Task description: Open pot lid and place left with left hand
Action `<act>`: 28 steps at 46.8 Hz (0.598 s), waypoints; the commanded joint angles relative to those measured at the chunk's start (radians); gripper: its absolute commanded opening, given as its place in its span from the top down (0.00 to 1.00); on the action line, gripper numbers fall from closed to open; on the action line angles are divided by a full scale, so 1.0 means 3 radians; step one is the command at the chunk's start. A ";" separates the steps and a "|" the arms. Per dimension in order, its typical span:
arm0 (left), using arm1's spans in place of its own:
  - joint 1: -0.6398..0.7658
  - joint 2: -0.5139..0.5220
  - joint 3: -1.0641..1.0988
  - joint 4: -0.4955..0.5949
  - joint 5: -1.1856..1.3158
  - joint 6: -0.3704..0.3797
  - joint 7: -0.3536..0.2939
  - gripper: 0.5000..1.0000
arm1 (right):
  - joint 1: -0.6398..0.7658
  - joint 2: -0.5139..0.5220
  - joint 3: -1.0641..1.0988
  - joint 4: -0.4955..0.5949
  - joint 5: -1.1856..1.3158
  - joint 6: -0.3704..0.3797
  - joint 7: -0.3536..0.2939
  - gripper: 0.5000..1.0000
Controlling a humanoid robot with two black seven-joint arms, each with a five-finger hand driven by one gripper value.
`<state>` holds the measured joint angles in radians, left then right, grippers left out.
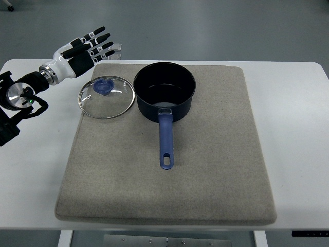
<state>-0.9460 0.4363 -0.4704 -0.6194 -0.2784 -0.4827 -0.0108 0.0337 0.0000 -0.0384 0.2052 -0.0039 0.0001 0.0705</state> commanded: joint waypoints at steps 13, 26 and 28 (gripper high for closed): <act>0.0213 -0.0002 -0.0590 0.0009 -0.0340 -0.0114 0.0465 0.02 | 0.0000 0.0000 0.0000 0.0006 0.0003 -0.0006 0.0005 0.17; 0.0259 0.0003 -0.0600 0.0004 -0.0386 -0.0119 0.0496 0.02 | 0.0000 0.0000 0.0000 0.0006 0.0003 -0.0006 0.0005 0.17; 0.0259 0.0003 -0.0595 -0.0001 -0.0412 -0.0119 0.0496 0.02 | 0.0000 0.0000 0.0000 0.0006 0.0003 -0.0011 0.0005 0.17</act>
<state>-0.8697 0.4379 -0.6501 -0.6179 -0.3899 -0.5175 0.1379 0.0338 0.0000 -0.0384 0.2072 -0.0034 -0.0016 0.0721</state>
